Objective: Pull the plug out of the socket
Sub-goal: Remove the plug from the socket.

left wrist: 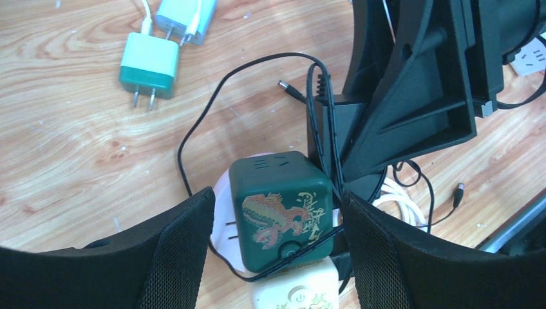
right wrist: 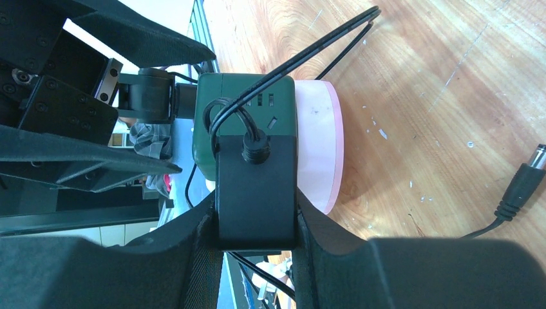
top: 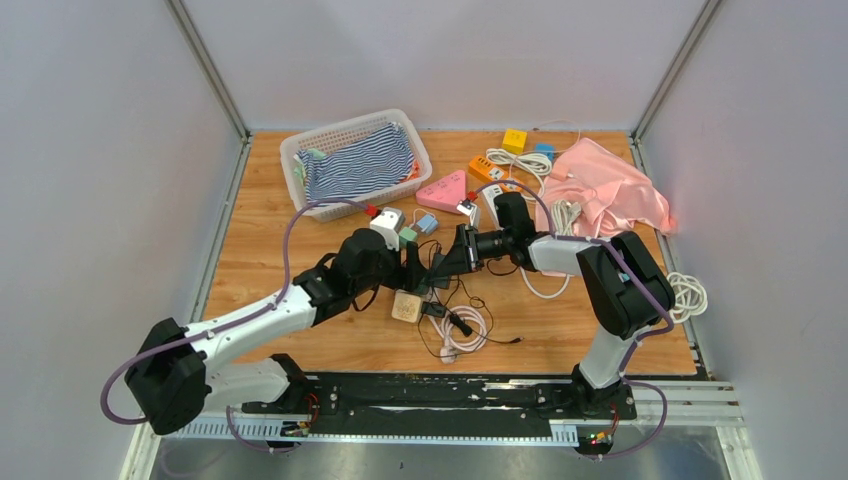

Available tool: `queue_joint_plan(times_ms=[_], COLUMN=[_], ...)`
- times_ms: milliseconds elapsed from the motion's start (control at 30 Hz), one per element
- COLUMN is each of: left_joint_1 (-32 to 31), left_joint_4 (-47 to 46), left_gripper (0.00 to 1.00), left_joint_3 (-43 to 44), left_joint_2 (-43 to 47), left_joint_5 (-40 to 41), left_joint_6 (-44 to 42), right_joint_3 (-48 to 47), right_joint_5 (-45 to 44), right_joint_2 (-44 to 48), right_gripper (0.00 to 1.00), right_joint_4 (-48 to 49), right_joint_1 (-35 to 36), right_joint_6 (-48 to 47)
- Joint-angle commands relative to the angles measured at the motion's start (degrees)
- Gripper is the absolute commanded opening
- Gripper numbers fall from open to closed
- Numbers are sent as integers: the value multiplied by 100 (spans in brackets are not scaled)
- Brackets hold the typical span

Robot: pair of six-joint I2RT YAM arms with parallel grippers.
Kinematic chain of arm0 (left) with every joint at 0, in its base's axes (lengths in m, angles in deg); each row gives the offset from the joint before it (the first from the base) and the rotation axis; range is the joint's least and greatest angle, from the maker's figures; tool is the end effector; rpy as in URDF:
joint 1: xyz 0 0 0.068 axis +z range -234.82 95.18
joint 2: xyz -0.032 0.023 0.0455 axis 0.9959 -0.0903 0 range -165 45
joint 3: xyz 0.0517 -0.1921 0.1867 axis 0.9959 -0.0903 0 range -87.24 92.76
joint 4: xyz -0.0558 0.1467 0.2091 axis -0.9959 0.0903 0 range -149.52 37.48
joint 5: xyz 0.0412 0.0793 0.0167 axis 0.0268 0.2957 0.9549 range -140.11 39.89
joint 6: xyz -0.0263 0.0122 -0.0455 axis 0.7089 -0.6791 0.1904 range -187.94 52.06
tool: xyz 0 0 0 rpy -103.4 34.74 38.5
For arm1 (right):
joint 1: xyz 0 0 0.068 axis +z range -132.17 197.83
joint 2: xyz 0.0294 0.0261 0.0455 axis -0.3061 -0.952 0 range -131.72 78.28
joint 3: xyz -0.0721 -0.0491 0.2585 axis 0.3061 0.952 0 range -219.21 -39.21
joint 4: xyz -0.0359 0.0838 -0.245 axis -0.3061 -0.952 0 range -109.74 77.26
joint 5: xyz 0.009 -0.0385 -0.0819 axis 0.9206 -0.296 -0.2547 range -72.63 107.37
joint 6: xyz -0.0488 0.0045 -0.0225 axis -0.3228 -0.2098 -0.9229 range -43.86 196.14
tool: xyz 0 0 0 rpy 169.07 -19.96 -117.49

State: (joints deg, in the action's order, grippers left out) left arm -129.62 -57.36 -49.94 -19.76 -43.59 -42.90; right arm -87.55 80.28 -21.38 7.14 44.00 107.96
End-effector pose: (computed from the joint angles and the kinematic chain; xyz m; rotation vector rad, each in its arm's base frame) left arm 0.1786 -0.1716 0.2385 0.2978 2.1238 -0.6137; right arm 0.2923 0.1789 0.1730 -0.6291 2.1783 1.7305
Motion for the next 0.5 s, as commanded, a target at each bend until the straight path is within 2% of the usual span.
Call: queue_joint_plan(times_ms=[0,300,467], left_joint_1=[32,32,28], left_joint_4=[-176,-163,-58], left_gripper=[73,60,61], left_joint_3=[-10,-121,-178], left_joint_2=[-250,-372,-309], left_joint_5=[-443,-617,-792], left_joint_6=[-70,-78,-70], right_joint_3=[-156,-167,-167], right_joint_5=[-44,-37,-53], right_joint_2=[119,96,101], right_gripper=[2,2,2], right_joint_4=[25,25,25], right_joint_1=[103,107,107], right_joint_6=[-202,-209,-207])
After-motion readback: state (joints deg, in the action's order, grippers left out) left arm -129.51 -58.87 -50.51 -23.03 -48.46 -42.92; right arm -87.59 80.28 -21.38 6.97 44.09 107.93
